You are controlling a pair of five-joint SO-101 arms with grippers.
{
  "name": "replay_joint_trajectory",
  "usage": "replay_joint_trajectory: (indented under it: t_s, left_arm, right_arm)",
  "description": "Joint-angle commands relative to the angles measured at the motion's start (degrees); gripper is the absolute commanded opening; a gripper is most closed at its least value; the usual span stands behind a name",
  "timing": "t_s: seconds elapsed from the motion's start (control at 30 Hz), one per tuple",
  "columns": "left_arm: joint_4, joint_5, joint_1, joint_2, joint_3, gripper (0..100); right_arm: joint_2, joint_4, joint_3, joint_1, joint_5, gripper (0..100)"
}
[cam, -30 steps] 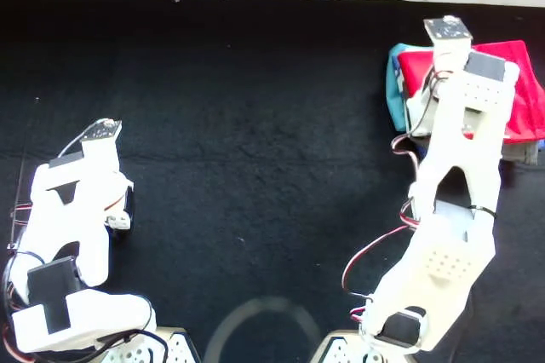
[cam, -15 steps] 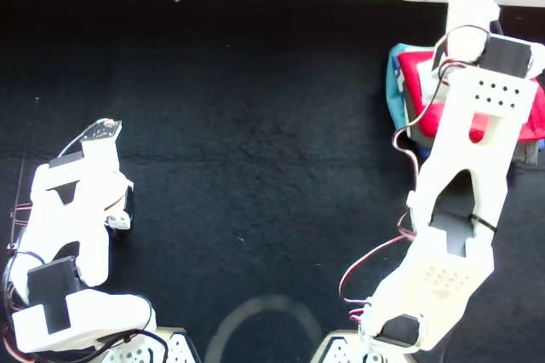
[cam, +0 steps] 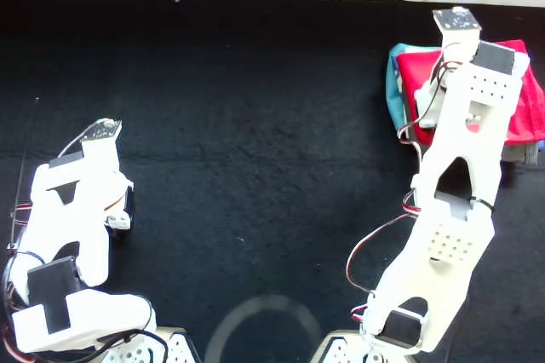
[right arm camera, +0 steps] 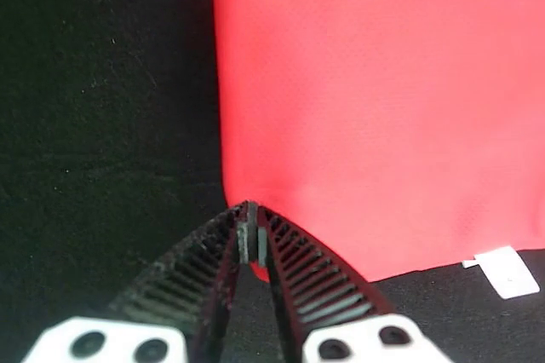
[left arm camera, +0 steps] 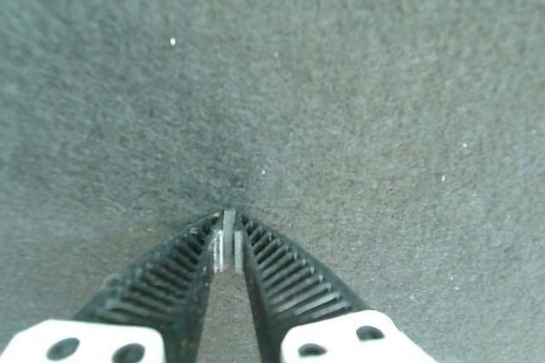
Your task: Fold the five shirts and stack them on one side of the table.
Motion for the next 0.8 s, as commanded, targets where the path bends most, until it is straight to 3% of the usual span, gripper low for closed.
replay_joint_trajectory:
  t_s: [0.0, 0.13, 0.27, 0.4, 0.53, 0.77]
  left_arm:
    - [-0.70, -0.18, -0.84, 0.04, -0.48, 1]
    - [-0.44, -0.18, -2.33, -1.71, -0.40, 1]
    - [1.14, -0.18, -4.35, -15.16, 2.33, 1]
    - [10.29, -0.62, -0.57, -36.44, 6.73, 1]
    - [13.01, -0.53, 2.77, -56.66, 11.65, 1]
    - [21.10, -0.53, 6.37, -77.58, 22.11, 1]
  right_arm:
    - [-2.86, 0.57, -6.20, 0.75, 0.18, 0.5]
    - [-9.63, 4.35, -13.67, 0.48, -0.09, 0.5]
    - [-19.82, 4.35, -8.22, 1.71, -6.15, 0.5]
    - [-34.07, 4.26, 8.84, -0.57, -6.51, 0.5]
    - [-50.77, 4.00, 27.74, -4.44, -6.59, 0.5]
    - [-77.05, 1.10, 62.20, -5.49, -6.59, 0.5]
